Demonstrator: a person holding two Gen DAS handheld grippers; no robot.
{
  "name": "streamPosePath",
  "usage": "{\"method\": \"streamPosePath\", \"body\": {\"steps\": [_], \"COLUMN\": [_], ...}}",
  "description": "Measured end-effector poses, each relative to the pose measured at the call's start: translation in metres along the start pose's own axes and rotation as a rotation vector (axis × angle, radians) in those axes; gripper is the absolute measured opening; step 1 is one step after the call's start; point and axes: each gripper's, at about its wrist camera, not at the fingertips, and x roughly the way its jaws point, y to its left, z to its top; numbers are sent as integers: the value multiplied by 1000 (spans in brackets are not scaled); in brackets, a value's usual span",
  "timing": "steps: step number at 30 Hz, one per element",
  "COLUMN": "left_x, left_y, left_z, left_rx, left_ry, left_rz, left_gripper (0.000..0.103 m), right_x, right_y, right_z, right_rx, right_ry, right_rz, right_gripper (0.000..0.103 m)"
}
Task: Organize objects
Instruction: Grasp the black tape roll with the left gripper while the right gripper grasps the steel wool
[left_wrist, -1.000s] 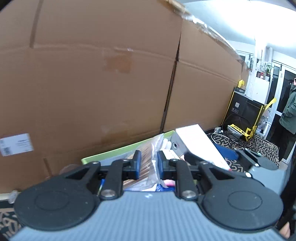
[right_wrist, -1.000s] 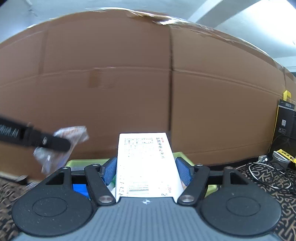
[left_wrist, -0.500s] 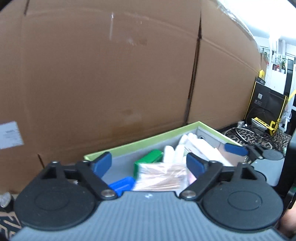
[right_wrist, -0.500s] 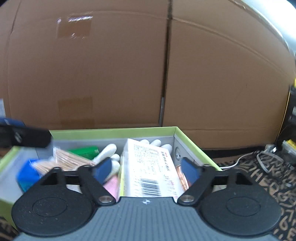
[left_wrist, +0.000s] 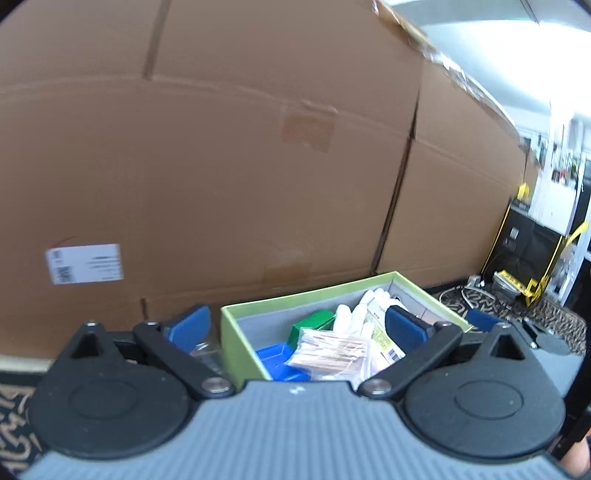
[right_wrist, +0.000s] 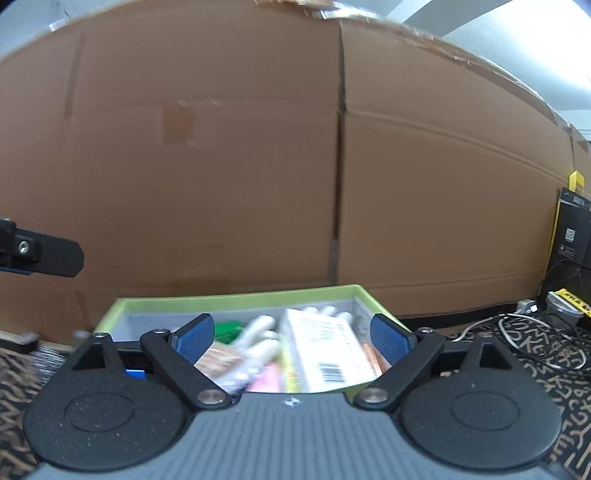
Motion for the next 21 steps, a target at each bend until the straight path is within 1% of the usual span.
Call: {"method": "streamPosePath", "body": {"steps": [5,8,11,12,15,18,20,21], "left_x": [-35,-52,-63,-70,-76,-80,-81,-81], "left_y": [19,35,52,59,82,103,117,122], "left_z": [-13,-29,-46,-52,-69,-86,-93,-94], "left_rx": [-1,-21,-59,-73,-118,-147,-165,-177], "left_ry": [32,44,67,76,105,127,137,139], "left_rz": [84,117,144,152,173,210,228,233], "left_gripper": [103,103,103,103,103,103,103,103], "right_x": [-34,-48,-55,-56,-54,-51,-47,-45], "right_y": [29,47,68,75,95,115,129,135], "right_z": [-4,-12,-26,-31,-45,-53,-53,-53], "right_rx": [-10,-9,-23,-33,-58,-94,-122,-134], "right_ry": [-42,-37,-5,9,66,104,109,112], "right_rz": [85,140,189,204,247,291,314,324], "right_gripper": [94,94,94,94,94,89,84,83]}}
